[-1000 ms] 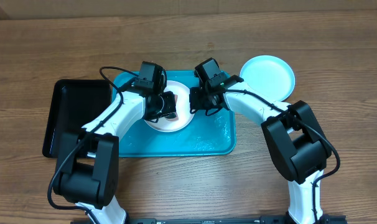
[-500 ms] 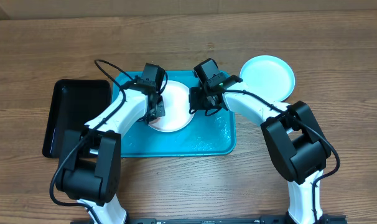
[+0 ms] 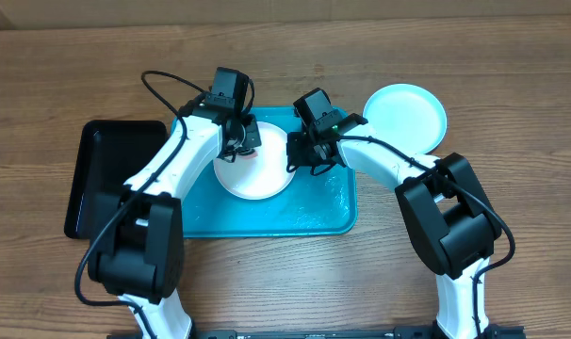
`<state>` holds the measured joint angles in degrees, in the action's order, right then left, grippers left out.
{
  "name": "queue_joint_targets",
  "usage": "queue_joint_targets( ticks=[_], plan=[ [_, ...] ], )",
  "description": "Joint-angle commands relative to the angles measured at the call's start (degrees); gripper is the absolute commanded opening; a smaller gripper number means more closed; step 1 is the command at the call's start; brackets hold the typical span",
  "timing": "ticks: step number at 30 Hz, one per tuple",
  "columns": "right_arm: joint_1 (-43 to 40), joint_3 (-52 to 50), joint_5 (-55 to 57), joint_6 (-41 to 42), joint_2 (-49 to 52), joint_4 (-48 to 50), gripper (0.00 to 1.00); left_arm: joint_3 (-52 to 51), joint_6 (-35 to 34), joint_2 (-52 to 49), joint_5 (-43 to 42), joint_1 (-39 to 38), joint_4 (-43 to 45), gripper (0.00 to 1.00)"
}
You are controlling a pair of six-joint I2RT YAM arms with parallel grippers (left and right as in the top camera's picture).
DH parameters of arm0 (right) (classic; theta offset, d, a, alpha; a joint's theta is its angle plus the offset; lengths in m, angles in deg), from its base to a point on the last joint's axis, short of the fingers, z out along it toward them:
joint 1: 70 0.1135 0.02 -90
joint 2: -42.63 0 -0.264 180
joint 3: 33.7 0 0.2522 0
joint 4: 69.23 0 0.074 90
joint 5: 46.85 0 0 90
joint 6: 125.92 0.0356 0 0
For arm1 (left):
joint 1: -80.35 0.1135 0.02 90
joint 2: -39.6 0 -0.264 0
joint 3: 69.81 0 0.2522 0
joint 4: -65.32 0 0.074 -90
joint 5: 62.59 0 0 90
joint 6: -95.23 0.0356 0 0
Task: Clean dirty plates on tray and stack at the side
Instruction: 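Scrub the white plate with the sponge in the left gripper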
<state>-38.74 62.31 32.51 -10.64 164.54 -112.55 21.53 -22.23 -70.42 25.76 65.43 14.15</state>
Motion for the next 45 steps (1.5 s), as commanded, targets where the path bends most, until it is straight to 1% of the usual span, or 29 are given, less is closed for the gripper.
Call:
queue_joint_targets(
  ticks=[1,3,7,12,18,20,23,26,28,30,31,34,35,41,45],
  plan=[
    [-0.48,-0.94,4.61,0.02,1.88,-0.50,0.04,0.33,-2.73,-3.67,-6.10,-0.79,0.94,0.04],
    [-0.48,-0.94,4.61,0.02,1.88,-0.46,0.04,0.33,-3.87,-5.79,-6.10,-1.29,1.27,0.04],
    [-0.48,-0.94,4.61,0.02,1.88,-0.70,0.04,0.33,-4.02,-9.22,-4.55,-1.51,1.51,0.04],
    [-0.48,-0.94,4.63,0.00,1.88,-0.98,0.04,0.35,-3.85,-10.19,8.39,-0.63,-1.07,0.04],
    [-0.48,-0.94,4.63,-0.02,1.88,-1.22,0.04,2.51,-3.85,-9.75,23.21,0.50,-7.41,0.04],
    [-0.48,-0.94,4.66,-0.17,1.88,-1.22,0.04,3.91,-3.82,-9.75,26.49,0.66,-9.46,0.04],
    [-0.48,-0.94,4.66,-0.15,1.88,-1.22,0.04,6.91,-3.82,-9.75,28.41,0.70,-12.55,0.04],
    [-0.48,-0.94,4.66,-0.15,1.88,-1.18,0.04,10.49,-3.85,-9.75,26.14,0.63,-15.04,0.04],
    [-0.48,-0.94,4.66,-0.15,1.88,-1.11,0.04,12.46,-3.82,-9.75,21.55,0.37,-15.23,0.04],
    [-0.48,-0.94,4.66,-0.15,1.88,-1.07,0.04,13.51,-3.80,-9.75,14.51,0.04,-14.38,0.04],
    [-0.48,-0.94,4.63,-0.15,1.88,-0.94,0.04,13.51,-3.54,-9.75,9.16,-0.09,-13.29,0.04],
    [-0.48,-0.94,4.63,-0.15,1.88,-0.55,0.04,12.87,0.59,-10.29,-6.97,-0.70,-9.09,0.04],
    [-0.48,-0.94,4.63,-0.15,1.88,-0.46,0.04,12.66,0.66,-10.60,-9.60,-1.05,-8.24,0.04],
    [-0.48,-0.94,4.63,-0.15,1.88,-0.50,0.04,11.43,0.68,-12.92,-10.14,-2.97,-8.02,0.04],
    [-0.48,-0.94,4.66,-0.15,1.88,-0.52,0.04,11.39,0.66,-14.14,-5.75,-2.99,-10.78,0.04]
  ],
)
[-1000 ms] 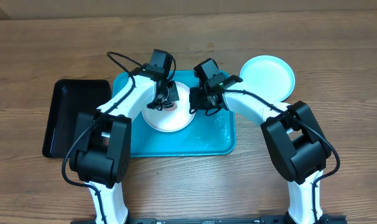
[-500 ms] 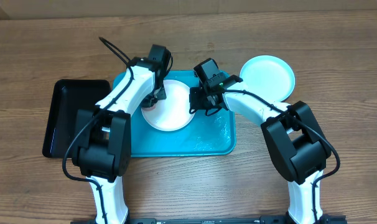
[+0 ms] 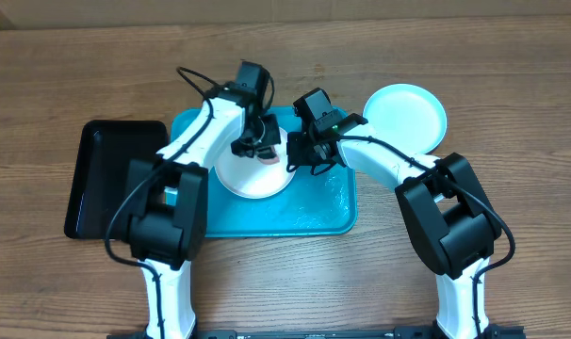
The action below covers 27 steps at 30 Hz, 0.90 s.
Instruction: Clean dirty plates on tray and stack at the side
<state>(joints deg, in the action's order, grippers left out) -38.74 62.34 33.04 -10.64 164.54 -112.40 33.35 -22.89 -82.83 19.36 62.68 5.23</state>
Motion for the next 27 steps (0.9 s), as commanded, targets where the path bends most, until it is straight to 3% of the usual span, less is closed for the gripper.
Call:
queue_joint_targets(
  ticks=[1,8,15,23,27],
  plan=[
    [-0.48,-0.96,4.13,-0.15,1.88,-0.68,0.04,-0.44,1.31,-1.84,2.62,-0.11,-2.71,0.04],
    [-0.48,-0.96,5.20,-0.17,1.88,-1.16,0.04,-0.33,1.03,-1.46,24.48,1.11,-11.74,0.04],
    [-0.48,-0.96,5.66,-0.17,1.88,-1.11,0.04,1.95,-2.89,0.66,35.98,1.60,-18.29,0.04],
    [-0.48,-0.96,5.60,-1.73,1.88,-1.55,0.04,4.20,-3.30,11.65,37.97,5.40,-18.73,0.04],
    [-0.07,-0.59,5.55,-6.27,1.53,-1.57,0.04,4.20,-2.47,16.59,31.69,12.41,-17.84,0.04]
  ],
)
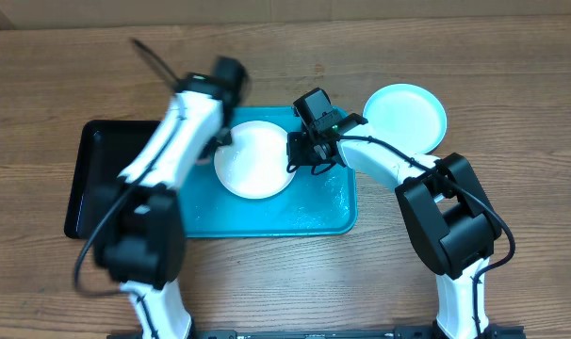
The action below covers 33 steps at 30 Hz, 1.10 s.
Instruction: Clean dirty plates on tray and stack at the side
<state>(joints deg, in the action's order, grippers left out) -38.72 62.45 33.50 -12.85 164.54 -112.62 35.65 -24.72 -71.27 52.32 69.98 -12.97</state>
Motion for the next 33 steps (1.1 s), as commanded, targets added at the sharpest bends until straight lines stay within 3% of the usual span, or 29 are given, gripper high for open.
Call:
queue_joint_targets(
  ticks=[1,11,23,24,25,26,27,33],
  plan=[
    [0.04,-0.55,5.09,-4.07,1.22,-1.38,0.04,1.90,0.22,5.55,-3.82,7.45,0.48,0.04],
    [2.75,1.01,7.34,-4.50,-2.23,-1.44,0.04,-1.81,4.70,2.45,-14.21,23.82,0.22,0.04],
    [8.26,1.01,23.32,-9.44,-14.49,-2.47,0.04,-3.56,4.72,-5.66,-14.23,28.59,3.58,0.06],
    [8.63,1.01,24.46,-10.10,-15.30,-2.58,0.04,-3.56,4.72,-6.32,-14.23,28.59,3.48,0.11],
    [8.98,1.01,26.10,-10.12,-15.93,-2.64,0.04,-3.54,4.79,-6.75,-14.23,28.59,3.48,0.23],
    [9.38,1.01,28.13,-10.23,-16.55,-2.82,0.04,-3.56,5.49,-6.84,-14.45,28.59,3.48,0.42],
    [9.66,1.01,29.44,-11.28,-16.92,-2.89,0.04,-3.52,6.10,-6.84,-14.51,28.59,3.52,0.69],
    [11.28,1.01,36.17,-19.37,-17.33,-3.21,0.04,0.79,7.72,-5.55,-14.53,28.59,0.11,0.76]
  ],
)
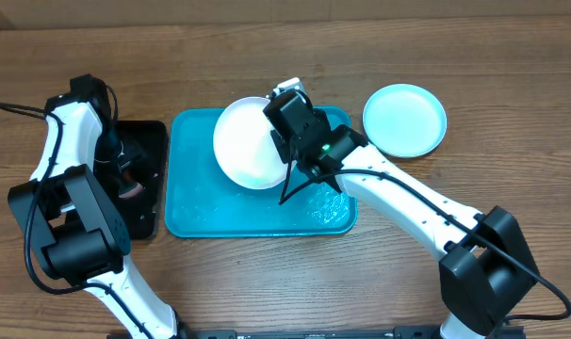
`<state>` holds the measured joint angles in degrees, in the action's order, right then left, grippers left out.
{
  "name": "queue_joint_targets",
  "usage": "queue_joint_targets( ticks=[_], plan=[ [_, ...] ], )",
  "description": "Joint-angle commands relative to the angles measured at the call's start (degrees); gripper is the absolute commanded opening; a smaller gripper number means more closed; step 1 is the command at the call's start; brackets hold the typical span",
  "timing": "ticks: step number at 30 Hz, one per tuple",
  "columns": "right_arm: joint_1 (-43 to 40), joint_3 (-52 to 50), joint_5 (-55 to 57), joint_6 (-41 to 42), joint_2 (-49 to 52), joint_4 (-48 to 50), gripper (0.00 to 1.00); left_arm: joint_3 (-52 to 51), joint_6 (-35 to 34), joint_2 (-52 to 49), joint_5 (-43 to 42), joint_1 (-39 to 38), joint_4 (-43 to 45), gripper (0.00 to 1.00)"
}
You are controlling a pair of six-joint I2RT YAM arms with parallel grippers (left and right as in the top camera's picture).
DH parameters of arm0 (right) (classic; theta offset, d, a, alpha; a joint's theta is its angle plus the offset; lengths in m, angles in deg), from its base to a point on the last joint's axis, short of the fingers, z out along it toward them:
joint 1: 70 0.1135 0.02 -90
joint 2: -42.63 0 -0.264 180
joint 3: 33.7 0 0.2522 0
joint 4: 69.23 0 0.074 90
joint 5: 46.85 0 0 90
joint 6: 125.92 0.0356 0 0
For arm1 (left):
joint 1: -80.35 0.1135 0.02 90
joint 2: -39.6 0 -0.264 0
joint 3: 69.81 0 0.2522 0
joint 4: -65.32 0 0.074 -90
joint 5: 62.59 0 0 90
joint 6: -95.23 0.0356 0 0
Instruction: Clean dirty plates on tray and stack at the side
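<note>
A white plate (248, 141) hangs tilted over the back of the teal tray (229, 212), raised off it. My right gripper (284, 143) is shut on its right rim. A pale blue plate (405, 120) lies flat on the table to the right of the tray. My left gripper (123, 174) is far to the left, over the black tray (152, 141), with a small brownish sponge (128, 188) at its fingertips; it looks shut on the sponge.
The teal tray's floor looks wet, with droplets near its right side. The black tray sits right against the teal tray's left edge. Bare wooden table (285, 273) lies in front and at the far right.
My left arm has swung from the white plate's left rim over to the black tray. My right gripper has lifted and tilted the white plate, which lay flat on the teal tray.
My left gripper was on the white plate's left part with the sponge while my right gripper held the plate's right rim. Then the left was over the plate's upper middle, then at its left rim. Now the left is over the black tray and the plate is raised.
</note>
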<state>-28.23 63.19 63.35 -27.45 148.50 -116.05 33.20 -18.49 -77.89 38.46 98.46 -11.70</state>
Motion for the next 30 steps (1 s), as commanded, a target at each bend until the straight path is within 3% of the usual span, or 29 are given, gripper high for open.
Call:
queue_joint_targets(
  ticks=[1,4,6,9,17,23,27,30],
  plan=[
    [1.14,0.26,8.04,-5.68,-1.29,0.44,0.04,4.20,1.49,1.51,-0.68,0.11,-1.84,0.77],
    [2.58,0.83,13.88,-10.16,-1.29,1.14,0.04,7.26,1.49,3.78,-1.46,0.11,-3.37,0.88],
    [3.89,1.51,19.52,-14.71,-1.29,1.84,0.04,8.81,1.49,5.49,-3.21,0.11,-3.58,0.89],
    [6.27,2.16,28.79,-25.16,-1.29,3.91,0.04,9.38,1.40,7.98,-4.63,0.11,-2.97,1.00],
    [12.26,2.16,48.52,-48.65,-1.29,17.84,0.04,9.33,1.44,8.61,-4.70,-0.09,-2.93,1.00],
    [14.43,2.16,55.43,-65.20,-1.29,30.18,0.04,9.33,1.44,8.63,-4.70,-0.13,-2.91,1.00],
    [14.51,2.16,55.58,-66.62,-1.29,34.34,0.04,9.33,1.42,8.61,-4.72,-0.13,-2.91,1.00],
    [13.99,2.05,55.23,-56.33,-1.29,33.55,0.04,9.33,1.42,8.61,-4.72,-0.13,-2.93,1.00]
  ],
)
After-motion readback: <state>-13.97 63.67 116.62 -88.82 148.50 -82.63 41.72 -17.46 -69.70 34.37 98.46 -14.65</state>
